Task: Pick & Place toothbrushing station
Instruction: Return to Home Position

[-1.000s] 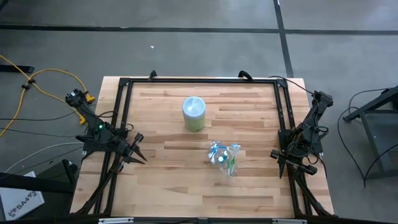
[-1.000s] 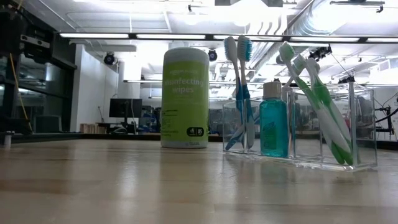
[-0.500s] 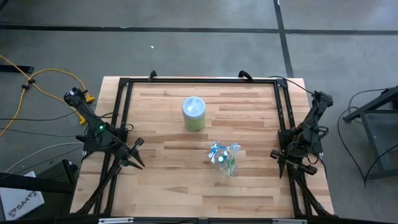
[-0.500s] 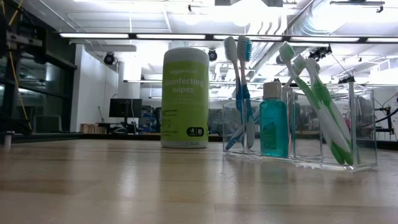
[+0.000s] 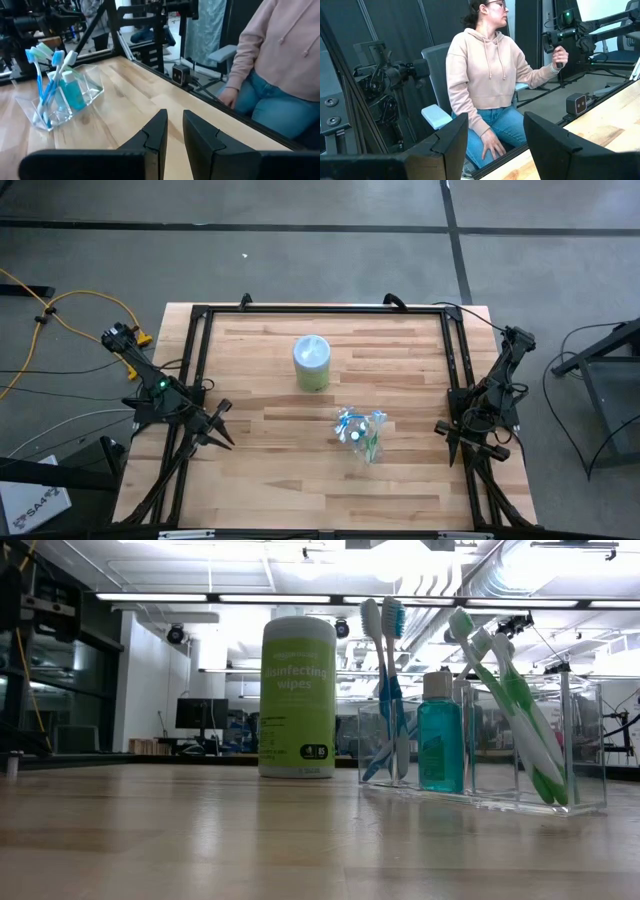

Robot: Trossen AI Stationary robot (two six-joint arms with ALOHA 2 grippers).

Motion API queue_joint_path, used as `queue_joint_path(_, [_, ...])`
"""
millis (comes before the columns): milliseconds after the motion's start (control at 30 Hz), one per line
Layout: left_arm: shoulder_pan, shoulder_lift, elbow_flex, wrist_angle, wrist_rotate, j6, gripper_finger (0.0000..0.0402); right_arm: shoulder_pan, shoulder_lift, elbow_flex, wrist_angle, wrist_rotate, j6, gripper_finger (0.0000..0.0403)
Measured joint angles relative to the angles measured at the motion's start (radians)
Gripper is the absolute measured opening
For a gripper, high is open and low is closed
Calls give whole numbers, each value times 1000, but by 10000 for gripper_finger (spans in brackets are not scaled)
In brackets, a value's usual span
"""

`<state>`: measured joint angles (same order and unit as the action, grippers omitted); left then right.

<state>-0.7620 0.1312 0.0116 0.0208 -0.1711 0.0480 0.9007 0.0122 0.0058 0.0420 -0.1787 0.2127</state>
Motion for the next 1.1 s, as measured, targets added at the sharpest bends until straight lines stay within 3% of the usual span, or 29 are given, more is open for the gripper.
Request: queue_joint_path(1100, [1,2,0,11,-10,-22,55,0,0,0,0,0,0,183])
